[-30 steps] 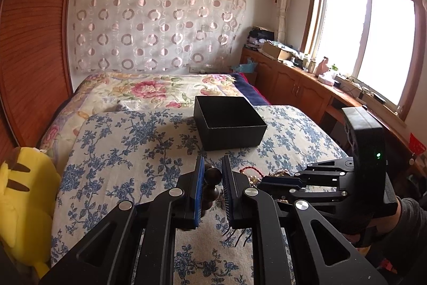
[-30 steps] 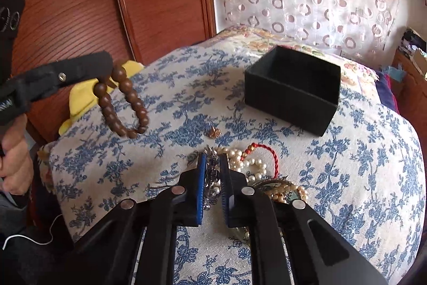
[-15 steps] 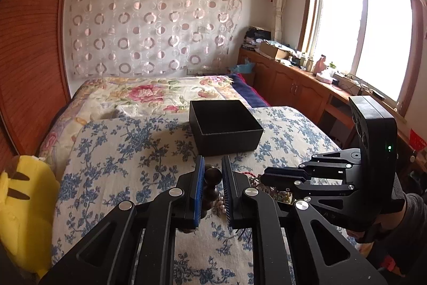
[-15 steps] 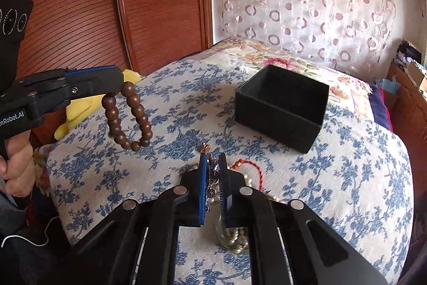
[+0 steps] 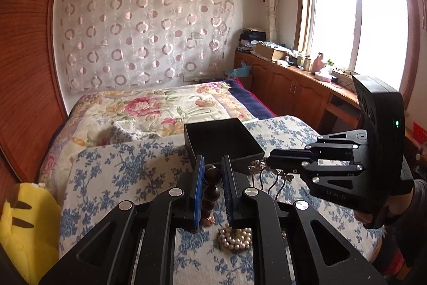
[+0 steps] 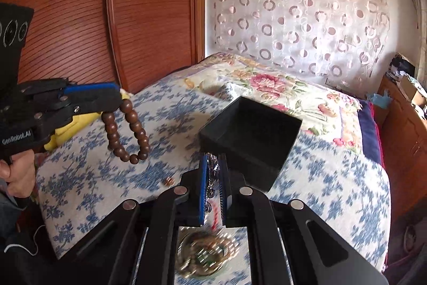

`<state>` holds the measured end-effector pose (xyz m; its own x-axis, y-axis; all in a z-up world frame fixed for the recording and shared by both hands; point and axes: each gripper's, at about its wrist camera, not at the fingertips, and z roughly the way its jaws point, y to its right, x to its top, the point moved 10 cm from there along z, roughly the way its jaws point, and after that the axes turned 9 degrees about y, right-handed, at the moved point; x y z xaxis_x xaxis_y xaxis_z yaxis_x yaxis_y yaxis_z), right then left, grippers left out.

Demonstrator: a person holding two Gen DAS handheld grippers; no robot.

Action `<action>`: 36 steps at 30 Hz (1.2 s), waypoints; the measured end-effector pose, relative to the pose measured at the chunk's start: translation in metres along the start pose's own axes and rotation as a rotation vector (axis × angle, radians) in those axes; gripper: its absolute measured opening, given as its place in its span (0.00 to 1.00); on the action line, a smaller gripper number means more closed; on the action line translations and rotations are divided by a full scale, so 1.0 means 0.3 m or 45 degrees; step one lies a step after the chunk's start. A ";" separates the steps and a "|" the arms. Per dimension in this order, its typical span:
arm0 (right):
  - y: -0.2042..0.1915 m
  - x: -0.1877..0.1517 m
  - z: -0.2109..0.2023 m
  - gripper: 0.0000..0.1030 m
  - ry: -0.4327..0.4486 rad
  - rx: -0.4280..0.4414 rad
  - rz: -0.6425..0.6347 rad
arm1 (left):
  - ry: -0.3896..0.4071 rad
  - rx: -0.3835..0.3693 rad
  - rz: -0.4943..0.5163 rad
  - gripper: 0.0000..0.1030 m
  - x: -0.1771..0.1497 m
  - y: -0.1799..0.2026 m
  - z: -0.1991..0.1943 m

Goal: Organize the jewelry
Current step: 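Carry the bracelet with the left tool while the right tool carries the comb toward the black box, then lower the bracelet into the box with the left tool while the right tool drops the comb in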

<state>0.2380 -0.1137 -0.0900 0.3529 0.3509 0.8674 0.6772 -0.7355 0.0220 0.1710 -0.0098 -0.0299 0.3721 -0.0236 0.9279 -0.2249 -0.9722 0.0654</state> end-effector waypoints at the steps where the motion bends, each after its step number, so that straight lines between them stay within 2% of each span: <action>1: 0.017 0.018 0.006 0.09 0.010 -0.004 -0.001 | 0.006 0.001 0.001 0.12 0.016 -0.003 0.009; 8: 0.172 0.148 0.081 0.09 0.059 -0.063 0.002 | 0.007 0.020 0.015 0.12 0.086 -0.025 0.086; 12: 0.264 0.179 0.145 0.09 0.071 -0.099 0.028 | 0.004 0.028 0.018 0.12 0.126 -0.036 0.143; 17: 0.339 0.149 0.259 0.09 0.034 -0.117 0.081 | -0.009 0.026 0.026 0.12 0.164 -0.038 0.219; 26: 0.326 0.065 0.392 0.11 -0.042 -0.075 0.107 | -0.033 0.014 0.028 0.12 0.196 -0.037 0.330; 32: 0.332 0.037 0.371 0.17 -0.055 -0.072 0.104 | -0.055 -0.004 0.033 0.12 0.177 -0.020 0.383; 36: 0.343 0.023 0.320 0.17 -0.050 -0.084 0.104 | -0.059 -0.023 0.029 0.12 0.171 -0.007 0.402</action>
<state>0.3721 -0.1315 -0.1296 0.4310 0.3099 0.8475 0.6018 -0.7985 -0.0141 0.2992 -0.0372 -0.0268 0.4077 -0.0571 0.9113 -0.2503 -0.9668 0.0514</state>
